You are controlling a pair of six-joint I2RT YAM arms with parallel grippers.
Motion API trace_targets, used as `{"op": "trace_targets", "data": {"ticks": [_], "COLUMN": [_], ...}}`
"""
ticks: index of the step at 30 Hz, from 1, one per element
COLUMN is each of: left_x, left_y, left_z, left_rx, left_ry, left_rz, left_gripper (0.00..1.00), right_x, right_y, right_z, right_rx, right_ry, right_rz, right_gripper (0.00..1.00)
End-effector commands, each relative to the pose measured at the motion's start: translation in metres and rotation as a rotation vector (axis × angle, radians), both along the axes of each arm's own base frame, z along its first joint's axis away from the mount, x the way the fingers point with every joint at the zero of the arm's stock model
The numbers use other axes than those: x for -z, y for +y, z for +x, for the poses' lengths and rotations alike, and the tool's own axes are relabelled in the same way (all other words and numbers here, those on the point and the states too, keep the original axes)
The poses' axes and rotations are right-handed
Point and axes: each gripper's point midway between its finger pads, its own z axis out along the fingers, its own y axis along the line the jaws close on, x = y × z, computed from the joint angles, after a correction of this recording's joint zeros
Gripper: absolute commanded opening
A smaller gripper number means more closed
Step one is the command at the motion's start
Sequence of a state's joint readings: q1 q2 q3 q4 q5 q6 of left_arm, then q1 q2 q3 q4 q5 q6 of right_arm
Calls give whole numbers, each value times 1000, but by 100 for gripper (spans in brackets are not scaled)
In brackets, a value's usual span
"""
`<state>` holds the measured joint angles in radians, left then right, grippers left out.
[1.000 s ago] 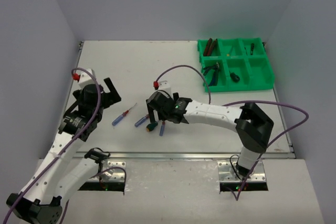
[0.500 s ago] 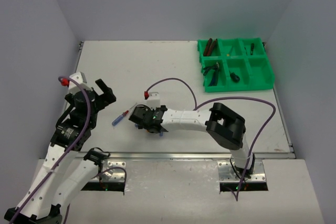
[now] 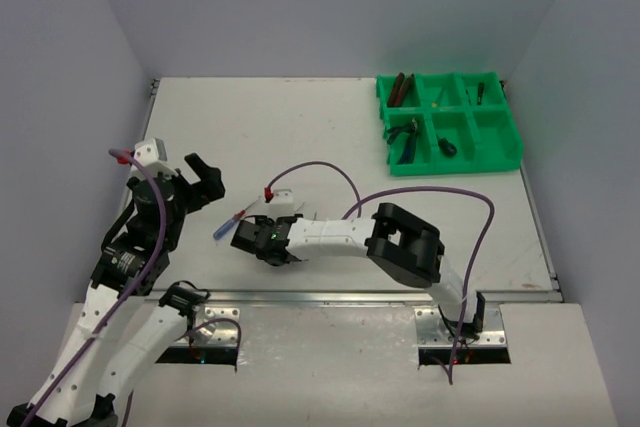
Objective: Sort the tools into containers
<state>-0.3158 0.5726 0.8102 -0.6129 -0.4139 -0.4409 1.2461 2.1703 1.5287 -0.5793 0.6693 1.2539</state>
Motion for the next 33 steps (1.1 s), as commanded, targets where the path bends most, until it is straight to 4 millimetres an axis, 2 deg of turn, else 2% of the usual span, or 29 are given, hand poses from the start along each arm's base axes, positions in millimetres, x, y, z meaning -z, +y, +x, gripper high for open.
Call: {"op": "trace_targets", "data": {"ticks": [1,7,12,15,20,28,33], "left_x": [-13,-14,-16,-16,-16,-15,-16], "left_y": [-12,-17,-17,-17,-17,-18,-18], "left_z": [2,0,-2,-2,-2,-2,-2], "left_rx": [64,84,88,86,85,91,92], "left_ry": [-62,-68,-77,-77,-75,-72,-76], "left_rz": [-12,-14,-15,-14,-13,-14,-15], "left_gripper": [100,100,100,100,100,100,100], "right_x": [-7,0,-2,-7,-11,10,15], "right_y": [-8,-8,6,4,-6,-16,-15], "right_z": [9,12,12,13,22,30,31], "right_rx": [85,110,77,104,194,295,298], "right_ry": [-51,-61,-37,-40,-33,16,33], "right_rz": [-14,-22,-3,29,99,128,129], "right_gripper": [65,67,84,86,83,79,71]}}
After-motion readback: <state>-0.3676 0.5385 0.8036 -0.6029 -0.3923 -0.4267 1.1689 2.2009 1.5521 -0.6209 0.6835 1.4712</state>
